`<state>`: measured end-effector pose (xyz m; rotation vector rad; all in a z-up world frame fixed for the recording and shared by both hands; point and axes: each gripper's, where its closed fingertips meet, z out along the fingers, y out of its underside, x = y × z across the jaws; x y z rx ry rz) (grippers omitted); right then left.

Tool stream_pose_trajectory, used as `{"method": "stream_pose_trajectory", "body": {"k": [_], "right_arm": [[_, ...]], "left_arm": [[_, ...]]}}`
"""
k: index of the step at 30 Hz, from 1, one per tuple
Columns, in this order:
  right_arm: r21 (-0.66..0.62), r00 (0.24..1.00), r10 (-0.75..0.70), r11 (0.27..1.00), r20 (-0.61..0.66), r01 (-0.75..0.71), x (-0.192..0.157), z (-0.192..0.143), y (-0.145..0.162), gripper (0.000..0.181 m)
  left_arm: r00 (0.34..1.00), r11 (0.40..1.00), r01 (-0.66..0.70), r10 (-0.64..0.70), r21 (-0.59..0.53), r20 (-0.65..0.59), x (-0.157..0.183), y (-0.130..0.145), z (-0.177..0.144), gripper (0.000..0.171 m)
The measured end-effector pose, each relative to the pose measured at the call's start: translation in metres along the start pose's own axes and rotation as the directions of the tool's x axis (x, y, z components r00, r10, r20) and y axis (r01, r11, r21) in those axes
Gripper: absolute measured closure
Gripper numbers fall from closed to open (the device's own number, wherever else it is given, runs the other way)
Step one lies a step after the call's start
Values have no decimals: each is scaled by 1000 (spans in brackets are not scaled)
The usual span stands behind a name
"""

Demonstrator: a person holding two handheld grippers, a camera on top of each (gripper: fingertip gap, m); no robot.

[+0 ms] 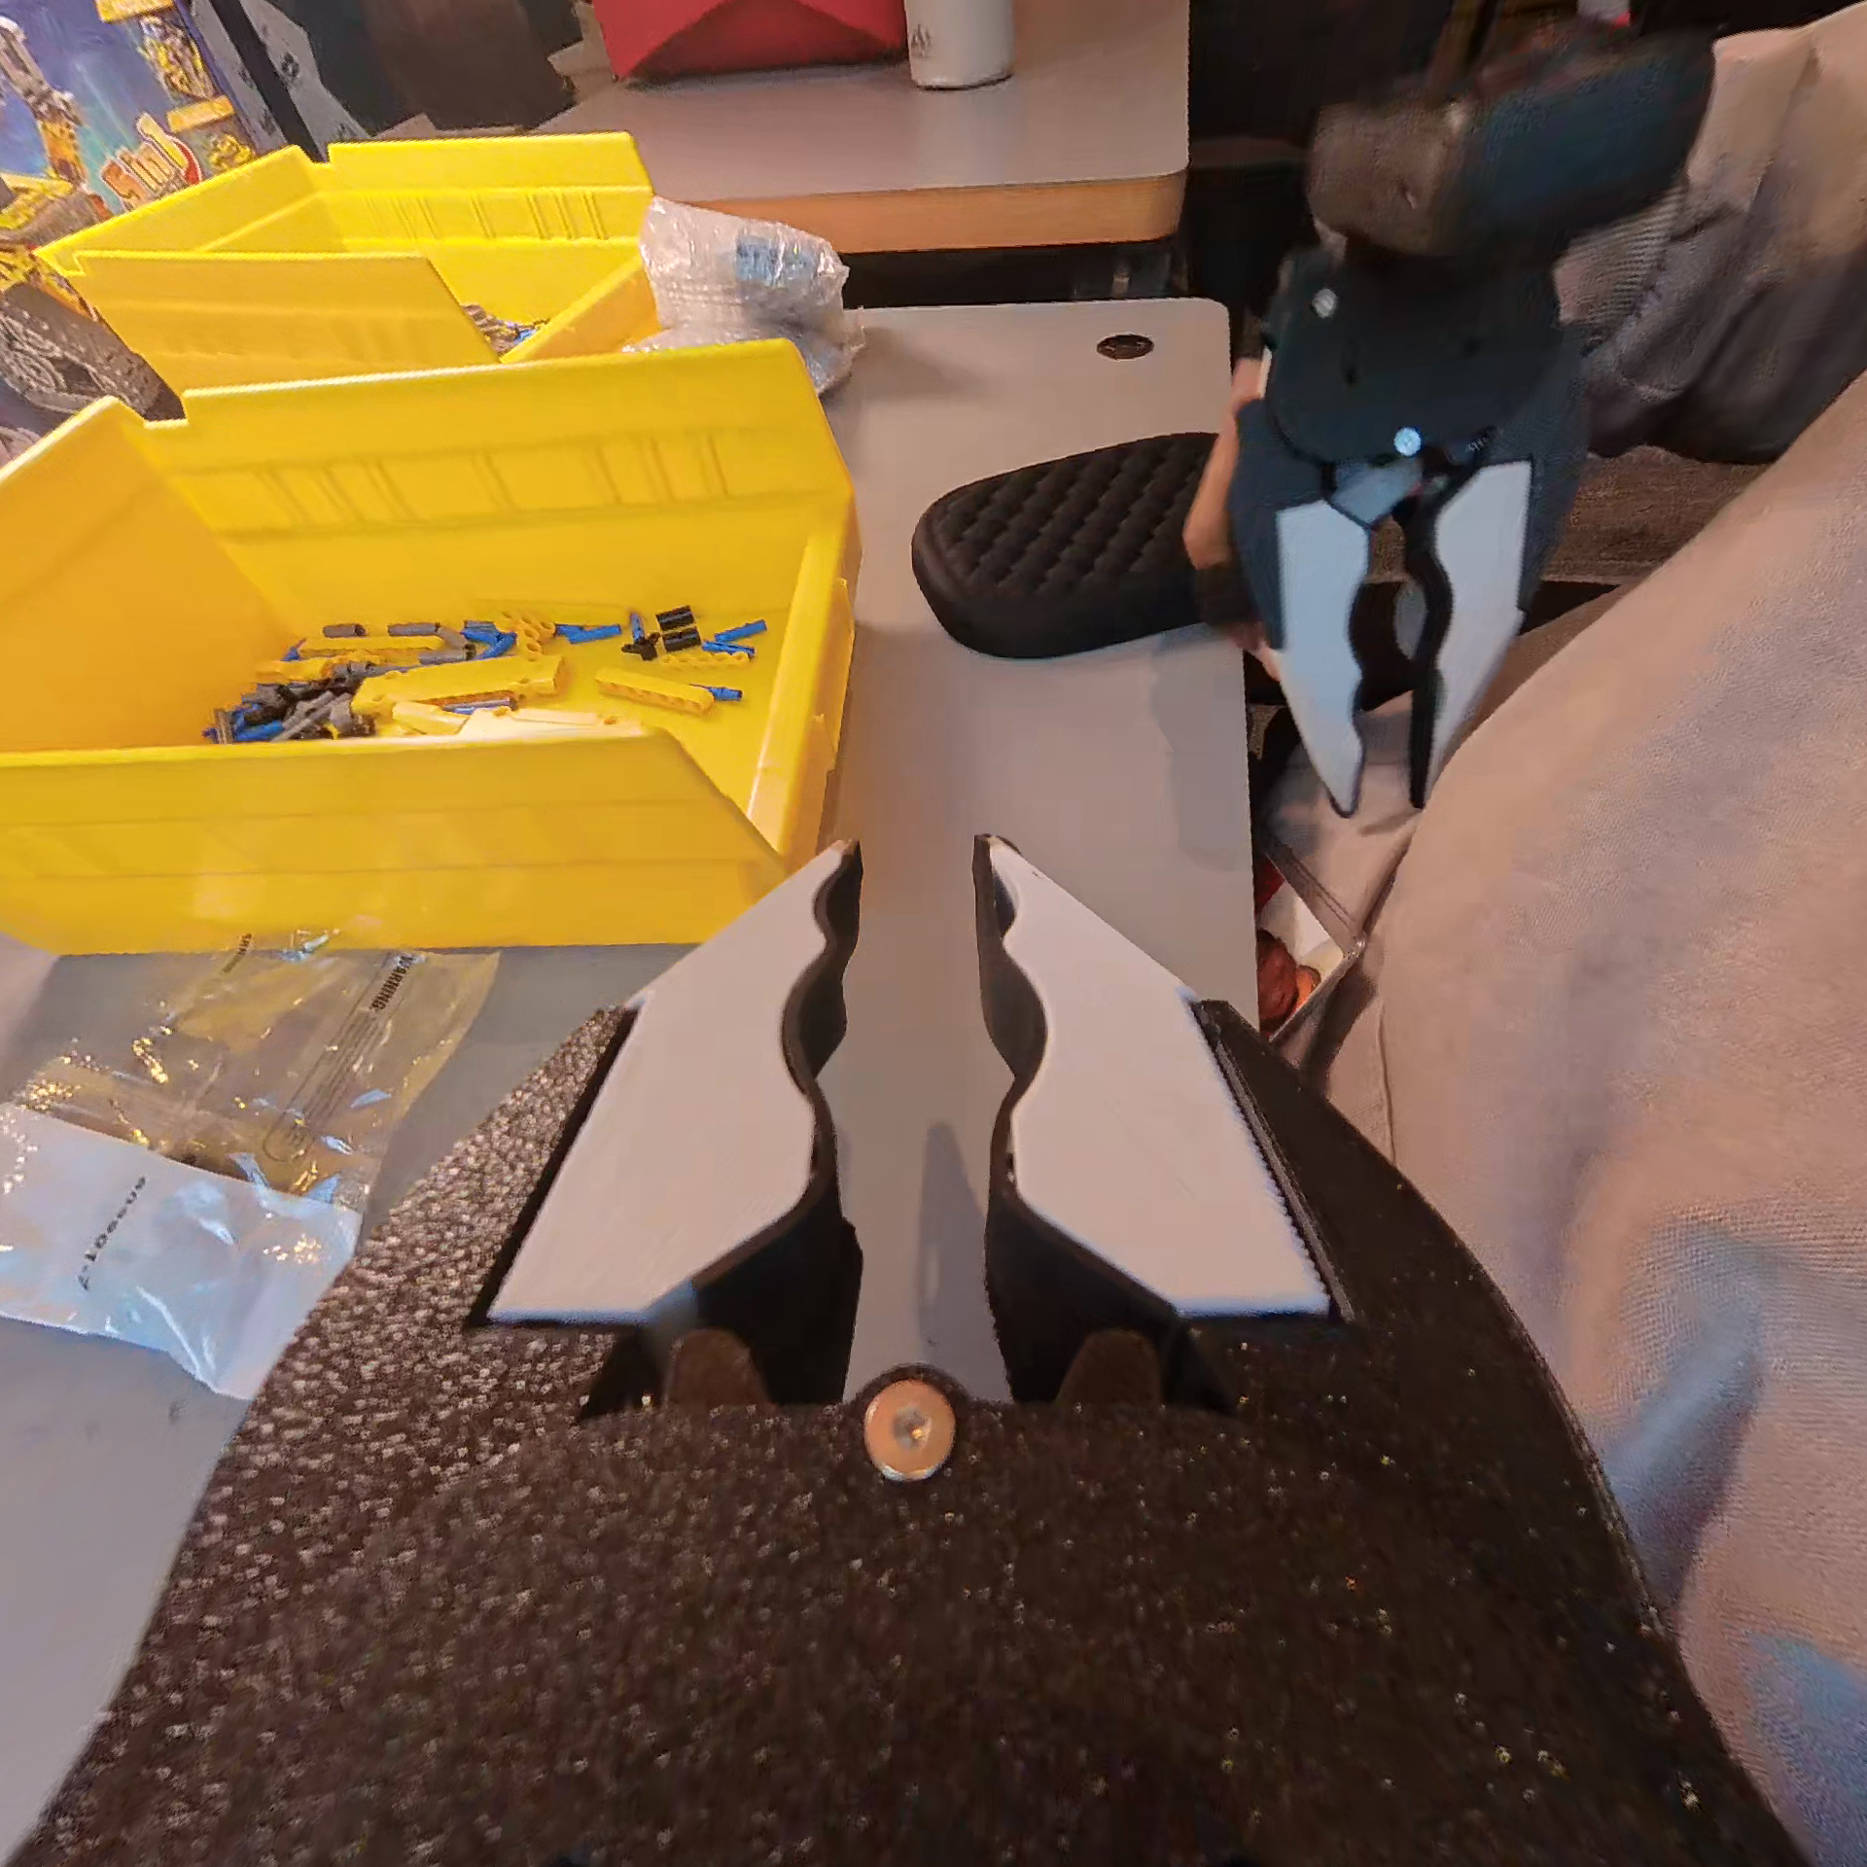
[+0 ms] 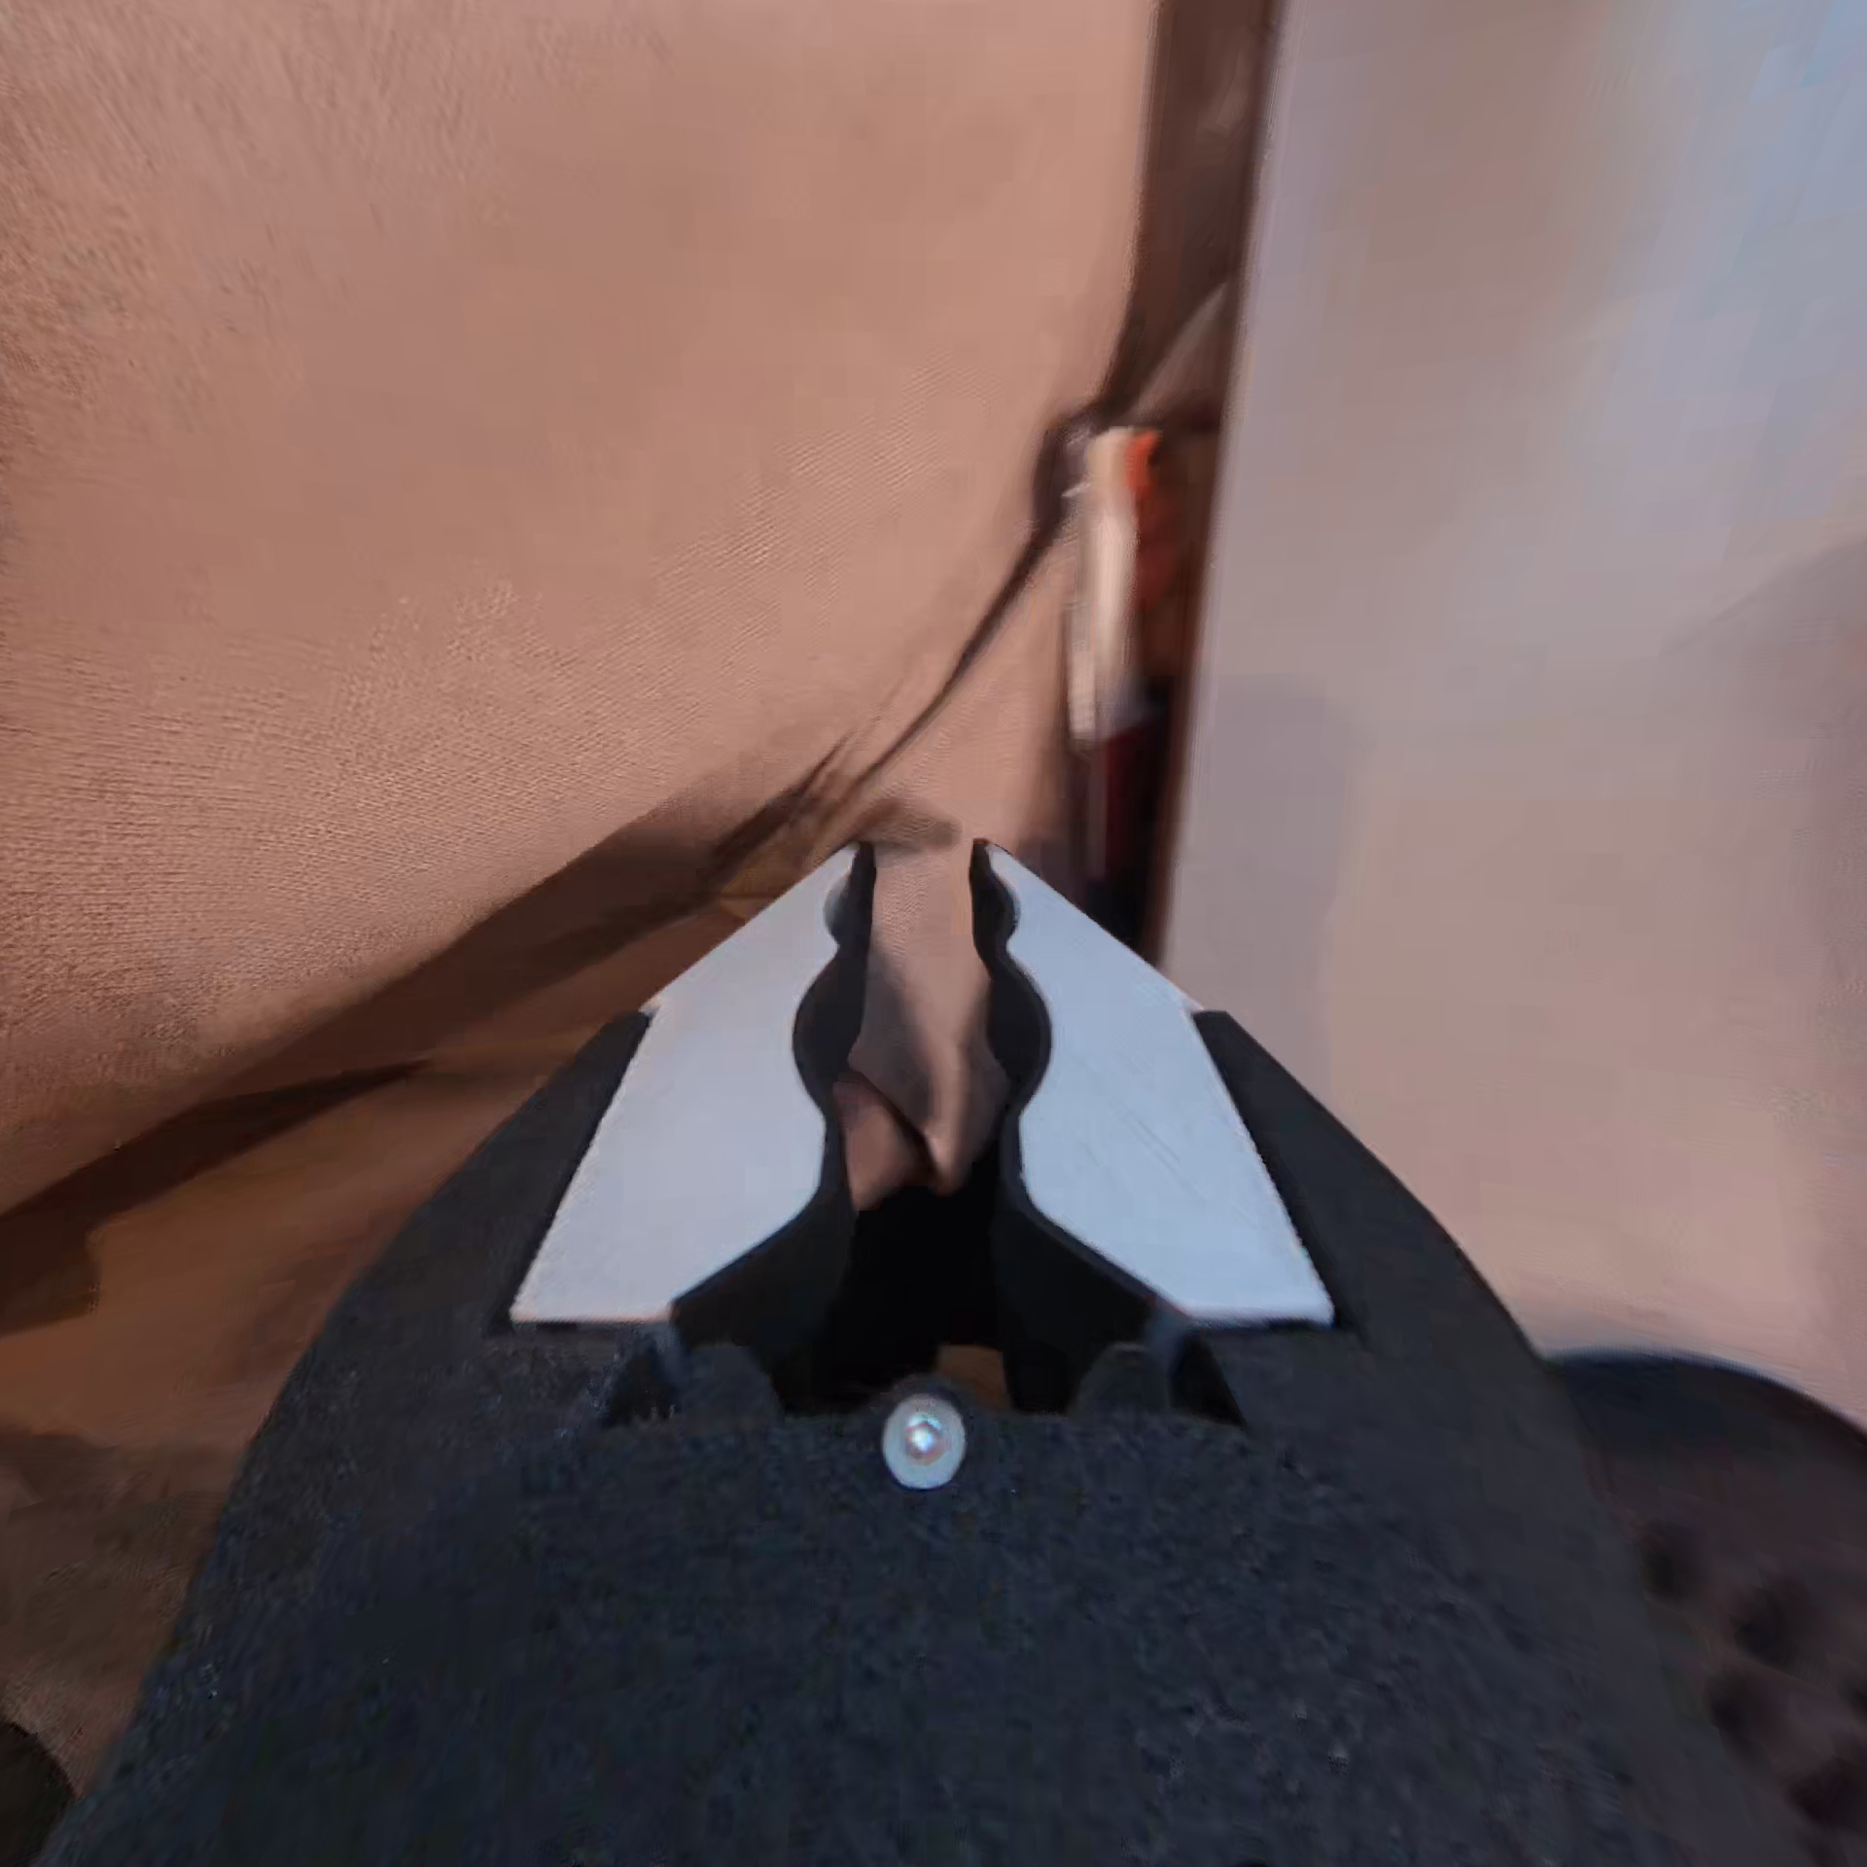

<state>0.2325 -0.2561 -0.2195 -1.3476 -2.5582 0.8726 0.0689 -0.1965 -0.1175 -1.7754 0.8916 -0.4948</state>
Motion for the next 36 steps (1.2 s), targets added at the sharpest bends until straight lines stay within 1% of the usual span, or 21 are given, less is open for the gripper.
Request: {"method": "stream_pose_trajectory", "body": {"k": [1,2,3,4,5,6,9,10,12,14,15,17,19,21,22,25,27,29,32,34,36], "right_arm": [[-20,1000,6,1000,26,-6,-11,8,7,171],[1,998,13,1000,59,-13,-20,8,8,177],[26,996,37,999,85,-39,-24,3,8,178],[37,991,77,996,106,-81,-25,-5,10,172],[26,984,110,993,143,-115,-28,-13,15,150],[-8,950,160,986,269,-164,-47,-21,22,118],[-18,918,163,986,360,-168,-71,-26,29,113],[-24,924,163,986,346,-165,-70,-25,30,118],[-24,948,193,981,252,-193,-50,-21,29,147],[-32,979,176,984,107,-173,-23,-13,30,174],[-59,990,139,989,21,-137,-11,-10,33,177],[-43,993,102,994,-50,-104,3,-20,32,178],[122,981,180,978,-69,-171,21,-53,18,178],[336,964,262,913,-53,-230,39,-92,0,180],[444,951,302,862,-61,-245,51,-112,-9,173],[677,909,415,660,33,-326,80,-157,-29,158],[742,900,426,571,98,-351,92,-168,-39,153],[772,897,423,526,128,-357,103,-170,-49,151],[794,905,397,497,152,-352,116,-171,-64,151],[808,909,382,477,166,-347,123,-173,-75,151],[812,913,372,474,166,-341,130,-174,-84,151]], "left_arm": [[1000,1000,13,-13,5,6,-1,2,-2,151],[1000,1000,24,-24,10,14,-2,3,-4,151],[999,999,33,-33,15,21,-3,4,-5,151],[999,999,41,-42,18,29,-5,5,-7,151],[998,999,47,-48,20,38,-6,6,-9,151],[998,998,52,-53,21,45,-8,7,-11,151],[995,997,73,-75,35,64,-13,11,-16,151],[994,995,85,-88,42,68,-15,12,-18,151],[991,992,110,-114,61,72,-19,13,-20,152],[989,989,126,-131,78,71,-22,11,-22,153],[988,988,127,-134,85,76,-23,10,-23,153],[987,987,133,-140,93,77,-24,10,-25,154],[986,985,144,-151,98,70,-24,10,-25,154],[985,983,153,-160,103,63,-24,10,-26,154],[984,982,159,-166,105,63,-25,10,-25,155],[976,977,190,-198,100,85,-34,12,-24,154],[965,970,220,-232,101,122,-45,13,-25,153],[946,963,254,-267,91,185,-62,16,-28,150],[915,960,279,-274,29,297,-94,27,-36,145],[901,950,311,-283,-34,328,-113,39,-37,136],[895,944,323,-283,-63,345,-131,49,-36,127]]}}
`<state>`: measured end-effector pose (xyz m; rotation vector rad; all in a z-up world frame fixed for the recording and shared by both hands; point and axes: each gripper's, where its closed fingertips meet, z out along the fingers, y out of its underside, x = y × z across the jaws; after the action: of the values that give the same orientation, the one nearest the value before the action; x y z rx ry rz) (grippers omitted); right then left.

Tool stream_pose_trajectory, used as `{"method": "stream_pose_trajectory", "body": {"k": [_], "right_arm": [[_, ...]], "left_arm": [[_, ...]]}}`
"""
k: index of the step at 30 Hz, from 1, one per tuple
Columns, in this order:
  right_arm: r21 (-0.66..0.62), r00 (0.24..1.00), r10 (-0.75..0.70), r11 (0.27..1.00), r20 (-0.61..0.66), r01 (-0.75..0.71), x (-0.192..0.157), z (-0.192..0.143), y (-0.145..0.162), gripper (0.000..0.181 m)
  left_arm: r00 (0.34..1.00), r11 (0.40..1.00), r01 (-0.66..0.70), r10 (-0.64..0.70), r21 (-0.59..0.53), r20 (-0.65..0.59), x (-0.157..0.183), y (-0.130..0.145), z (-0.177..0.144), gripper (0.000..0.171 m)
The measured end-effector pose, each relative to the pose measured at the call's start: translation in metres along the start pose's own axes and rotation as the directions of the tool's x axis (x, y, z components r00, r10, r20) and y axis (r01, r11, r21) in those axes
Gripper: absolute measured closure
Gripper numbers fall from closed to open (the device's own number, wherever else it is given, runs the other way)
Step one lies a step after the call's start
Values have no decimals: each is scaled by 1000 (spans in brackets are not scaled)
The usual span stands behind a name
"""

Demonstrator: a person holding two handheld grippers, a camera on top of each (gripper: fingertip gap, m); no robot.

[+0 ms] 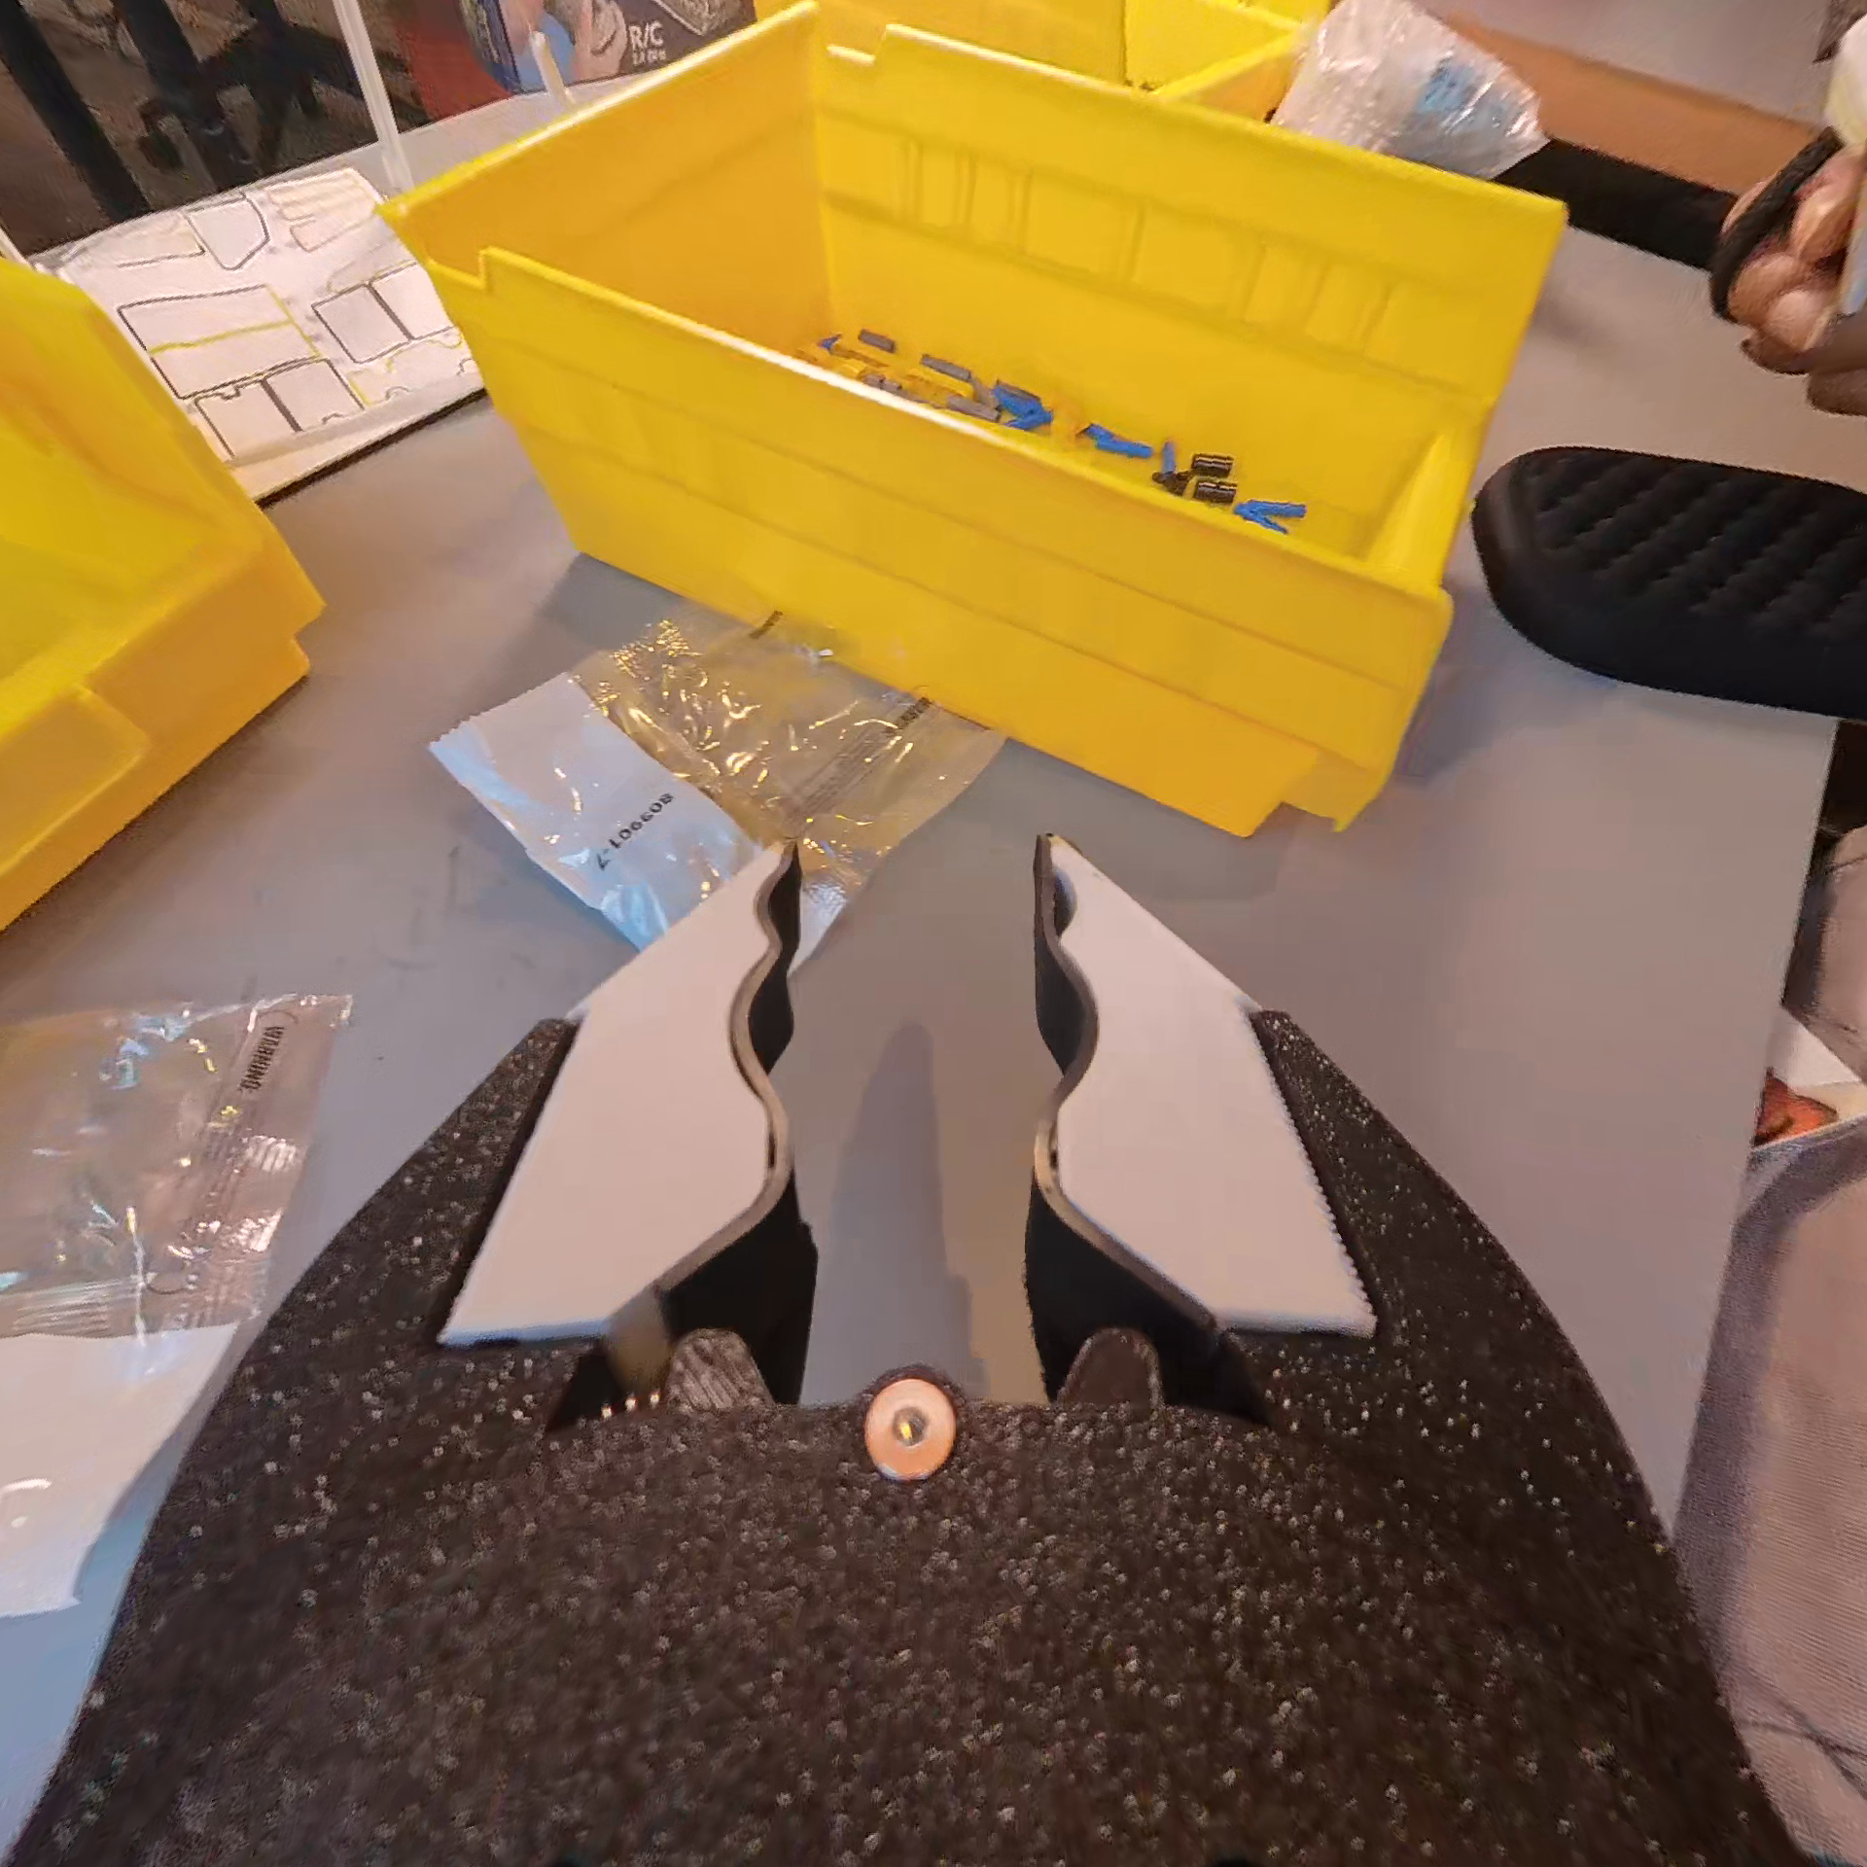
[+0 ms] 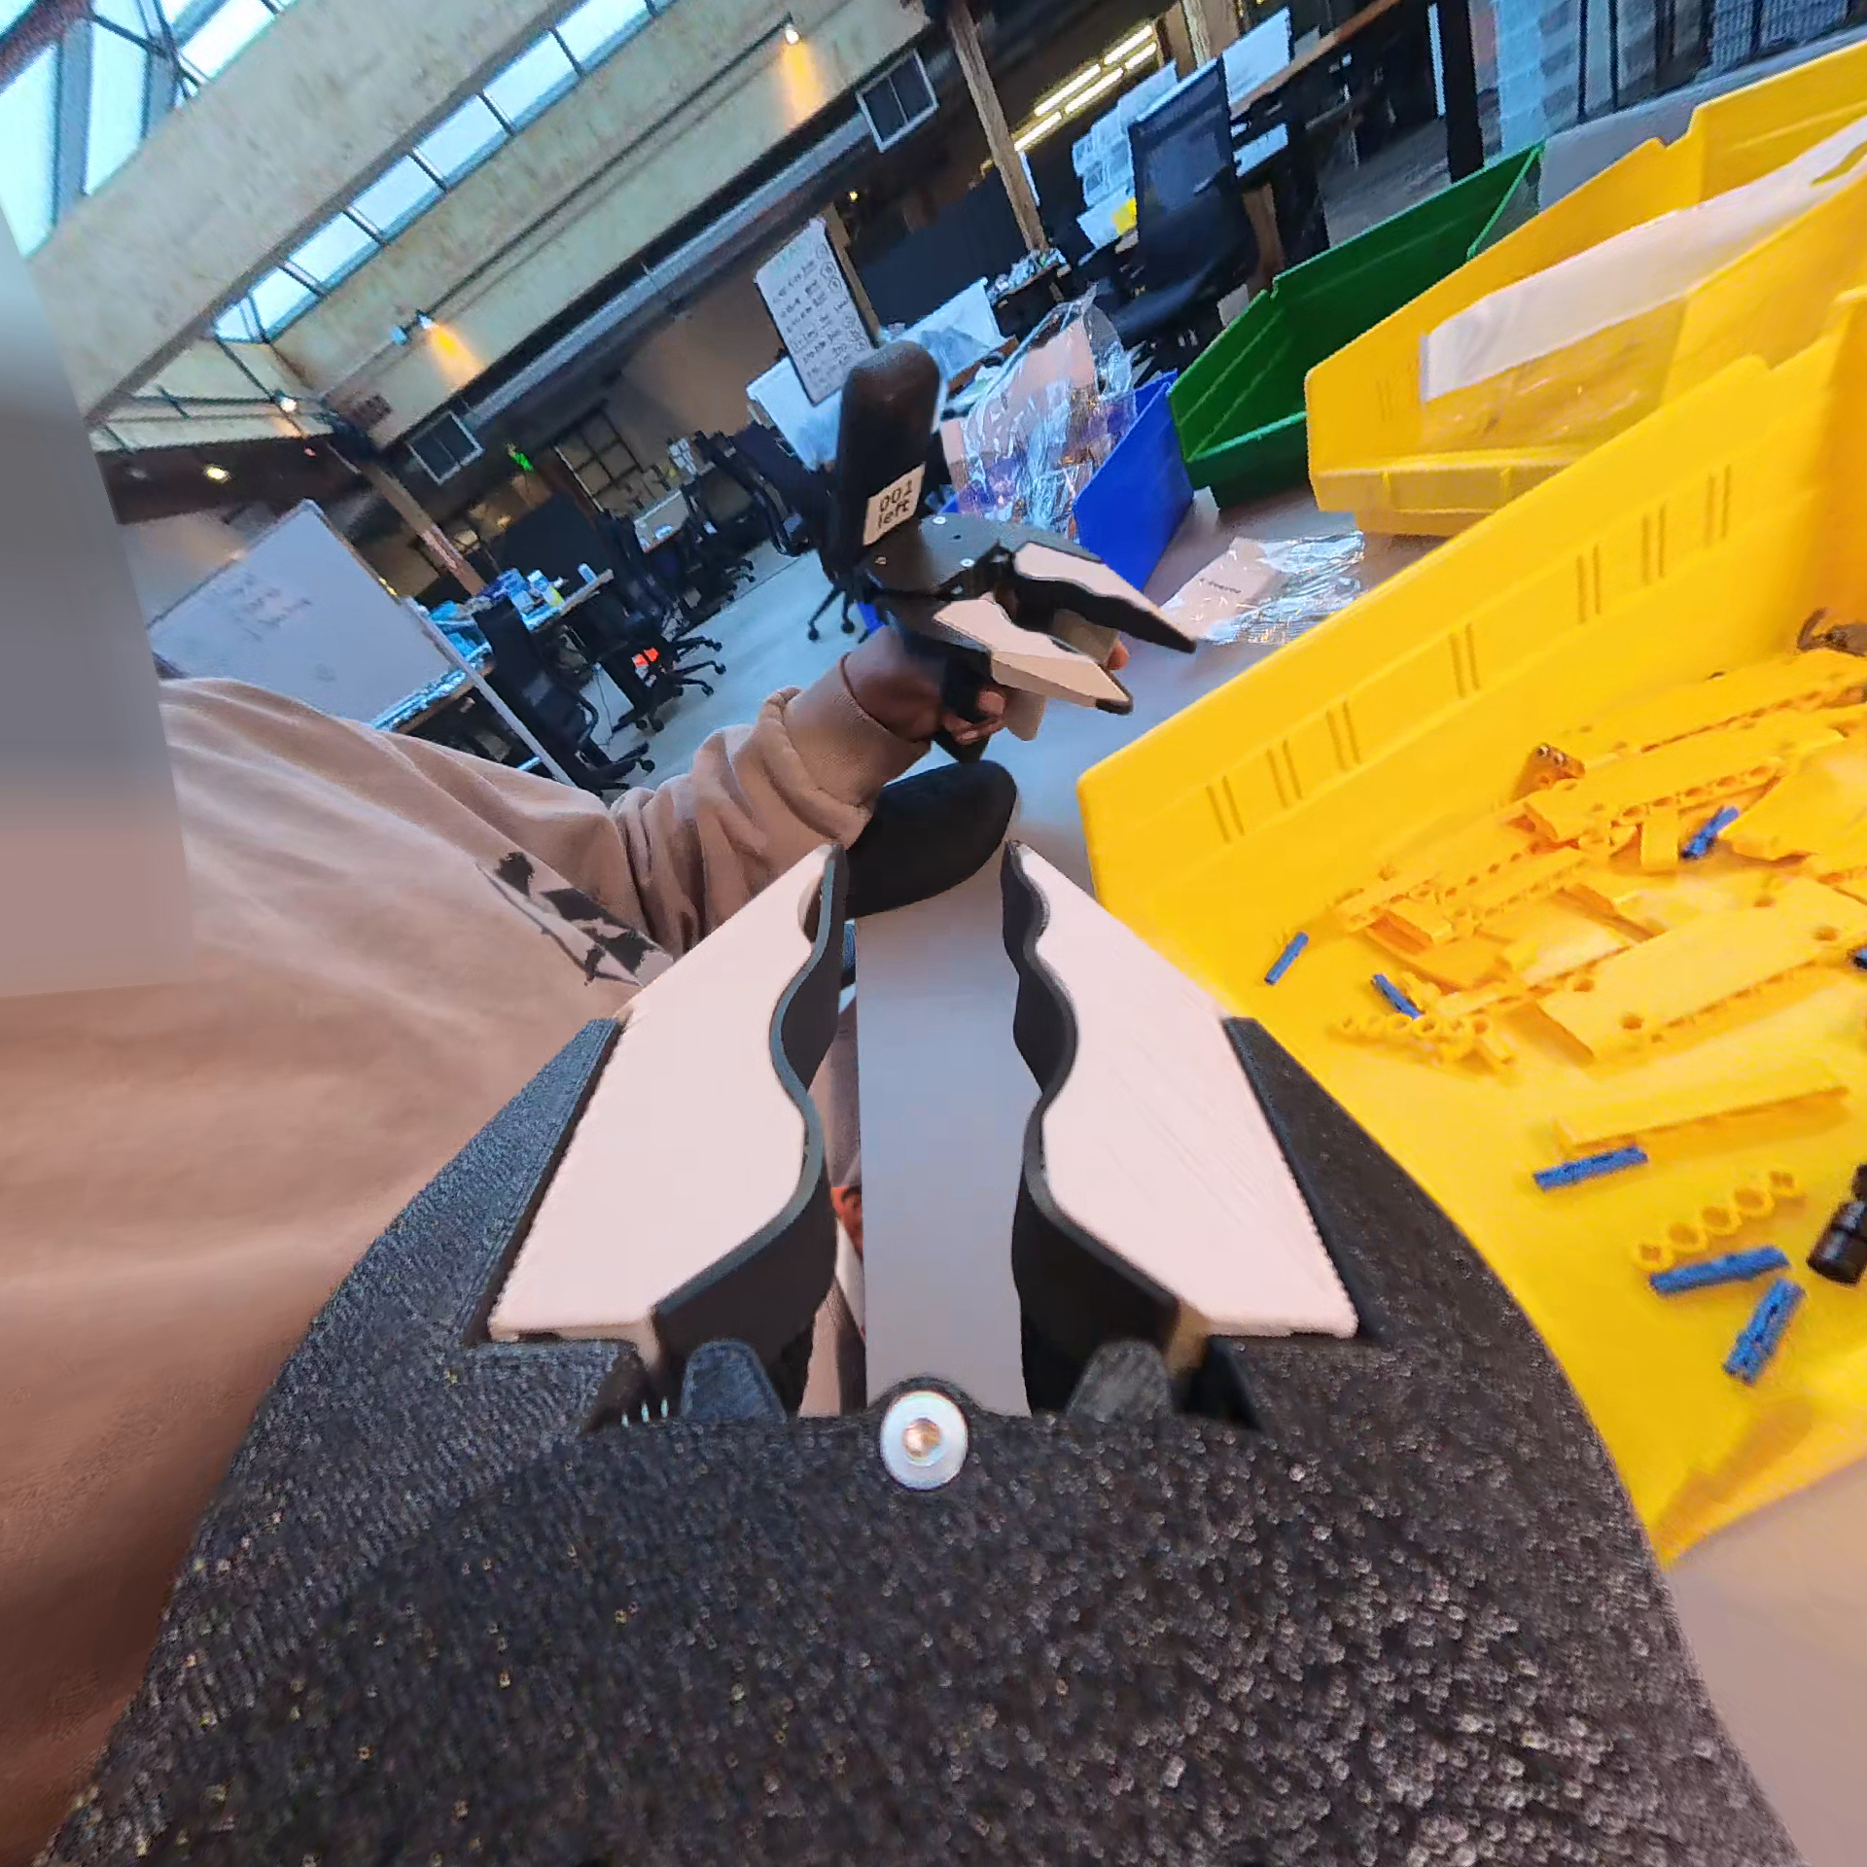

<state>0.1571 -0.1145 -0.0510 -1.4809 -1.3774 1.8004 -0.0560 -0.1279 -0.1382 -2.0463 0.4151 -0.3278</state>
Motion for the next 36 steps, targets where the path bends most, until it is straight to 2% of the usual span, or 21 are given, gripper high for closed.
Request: {"method": "stream_pose_trajectory", "body": {"k": [4,8,14,16,19,24,33,36], "right_arm": [[-15,1000,-28,1000,-9,28,7,11,-8,152],[-58,994,-85,995,-67,81,16,20,-10,154],[-132,971,-197,975,-133,179,29,41,1,156],[-151,959,-237,965,-154,214,32,49,4,157],[-165,946,-281,953,-164,255,32,62,8,159],[-198,930,-337,931,-148,307,28,83,16,159],[-187,936,-330,934,-119,306,26,87,15,159],[-178,937,-327,936,-120,304,27,86,14,159]], "left_arm": [[1000,999,-2,3,51,-12,-11,-8,8,121],[989,978,-106,123,180,-87,15,-21,3,140],[964,963,-190,220,191,-149,37,-13,6,147],[943,944,-188,250,270,-218,58,-25,-2,148],[896,918,-104,253,382,-365,102,-50,-14,154],[866,925,-112,269,362,-422,137,-56,0,154],[870,929,-141,281,342,-405,136,-57,3,171],[865,933,-140,278,331,-418,136,-56,3,171]]}}
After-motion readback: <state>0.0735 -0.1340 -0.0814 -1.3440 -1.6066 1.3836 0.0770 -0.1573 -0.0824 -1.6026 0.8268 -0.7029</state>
